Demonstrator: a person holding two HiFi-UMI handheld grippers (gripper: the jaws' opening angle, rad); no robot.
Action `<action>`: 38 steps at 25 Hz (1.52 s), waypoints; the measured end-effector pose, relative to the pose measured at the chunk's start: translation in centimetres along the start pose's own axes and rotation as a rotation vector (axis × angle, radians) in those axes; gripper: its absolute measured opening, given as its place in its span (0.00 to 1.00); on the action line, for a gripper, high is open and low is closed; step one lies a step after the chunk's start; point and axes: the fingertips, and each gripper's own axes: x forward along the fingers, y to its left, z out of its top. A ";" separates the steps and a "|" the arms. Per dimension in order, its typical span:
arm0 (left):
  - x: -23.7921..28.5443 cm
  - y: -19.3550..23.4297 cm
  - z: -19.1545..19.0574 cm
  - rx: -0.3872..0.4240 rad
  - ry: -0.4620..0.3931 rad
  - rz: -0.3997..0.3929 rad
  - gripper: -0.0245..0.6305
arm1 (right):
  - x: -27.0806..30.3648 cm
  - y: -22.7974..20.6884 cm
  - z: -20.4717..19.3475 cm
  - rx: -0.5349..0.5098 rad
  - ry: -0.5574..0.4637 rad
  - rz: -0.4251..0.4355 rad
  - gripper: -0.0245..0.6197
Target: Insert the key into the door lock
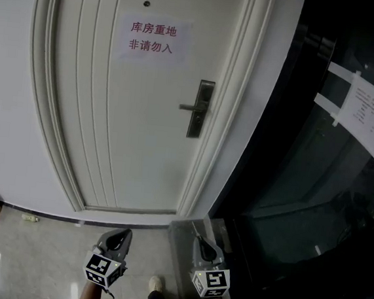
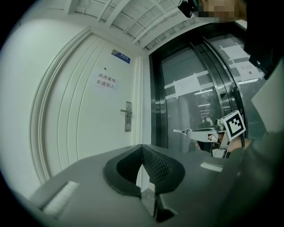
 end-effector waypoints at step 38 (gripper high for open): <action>21.9 9.9 2.9 0.011 -0.026 0.098 0.04 | 22.0 -13.3 -0.2 0.001 -0.017 0.071 0.05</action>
